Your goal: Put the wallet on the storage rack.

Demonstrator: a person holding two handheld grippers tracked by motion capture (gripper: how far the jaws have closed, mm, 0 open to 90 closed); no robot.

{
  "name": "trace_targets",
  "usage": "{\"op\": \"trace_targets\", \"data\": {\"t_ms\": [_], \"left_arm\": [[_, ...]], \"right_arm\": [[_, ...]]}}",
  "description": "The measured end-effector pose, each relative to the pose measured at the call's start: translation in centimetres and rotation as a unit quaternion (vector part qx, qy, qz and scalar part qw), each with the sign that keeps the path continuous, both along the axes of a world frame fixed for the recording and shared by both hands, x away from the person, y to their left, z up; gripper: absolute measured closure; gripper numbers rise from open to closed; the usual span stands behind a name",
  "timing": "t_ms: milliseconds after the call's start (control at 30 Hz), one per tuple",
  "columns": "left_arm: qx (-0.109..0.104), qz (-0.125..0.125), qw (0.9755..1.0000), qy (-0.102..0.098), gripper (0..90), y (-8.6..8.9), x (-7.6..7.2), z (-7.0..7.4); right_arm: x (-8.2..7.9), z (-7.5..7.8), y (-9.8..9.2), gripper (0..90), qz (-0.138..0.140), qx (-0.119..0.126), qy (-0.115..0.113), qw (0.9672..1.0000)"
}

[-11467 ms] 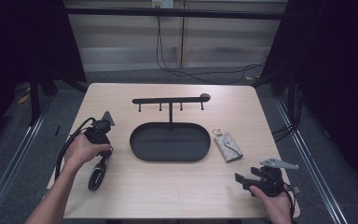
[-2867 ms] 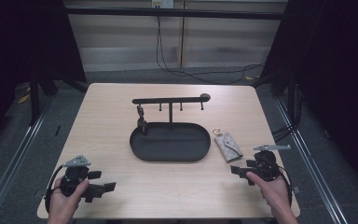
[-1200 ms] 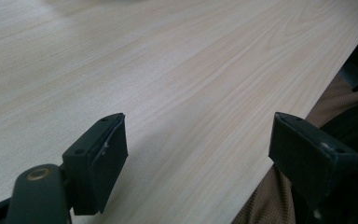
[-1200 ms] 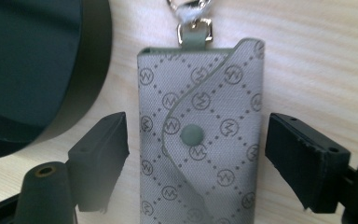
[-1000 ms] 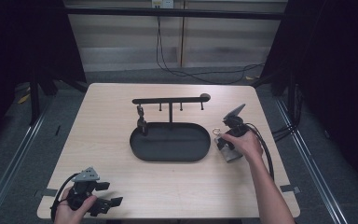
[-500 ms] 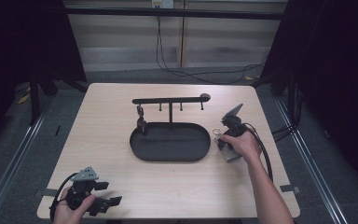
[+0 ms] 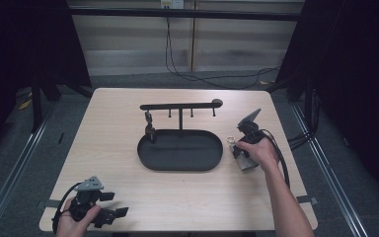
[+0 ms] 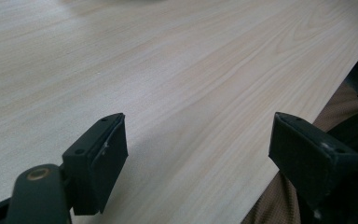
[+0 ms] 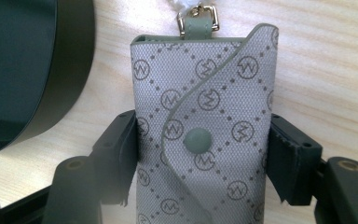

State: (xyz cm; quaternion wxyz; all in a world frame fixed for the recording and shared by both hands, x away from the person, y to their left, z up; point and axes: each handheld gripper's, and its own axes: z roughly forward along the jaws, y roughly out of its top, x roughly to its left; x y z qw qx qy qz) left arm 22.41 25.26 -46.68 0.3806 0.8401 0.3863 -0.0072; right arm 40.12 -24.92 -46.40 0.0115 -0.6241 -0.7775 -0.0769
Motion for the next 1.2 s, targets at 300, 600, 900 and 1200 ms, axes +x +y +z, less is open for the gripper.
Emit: {"op": "trace_targets", "data": {"t_ms": [300, 600, 900, 1200], "left_arm": [[0.0, -0.002, 1.0, 0.003, 19.1, 0.0, 0.0, 0.0], [-0.002, -0.007, 1.0, 0.003, 19.2, 0.0, 0.2, 0.0], [-0.005, -0.009, 0.9999, 0.005, 19.2, 0.0, 0.2, 0.0], [0.001, -0.01, 0.9999, 0.005, 19.1, -0.1, 0.2, 0.0]], "right_arm": [[-0.3, 0.7, -0.4, 33.6, -0.005, 0.009, -0.001, 0.9999], [-0.4, 1.5, -0.8, 33.7, -0.006, 0.01, -0.004, 0.9999], [-0.2, 2.8, -0.5, 33.7, -0.004, 0.017, -0.014, 0.9998], [-0.4, 4.7, -1.0, 33.7, -0.009, 0.021, -0.027, 0.9994]]}}
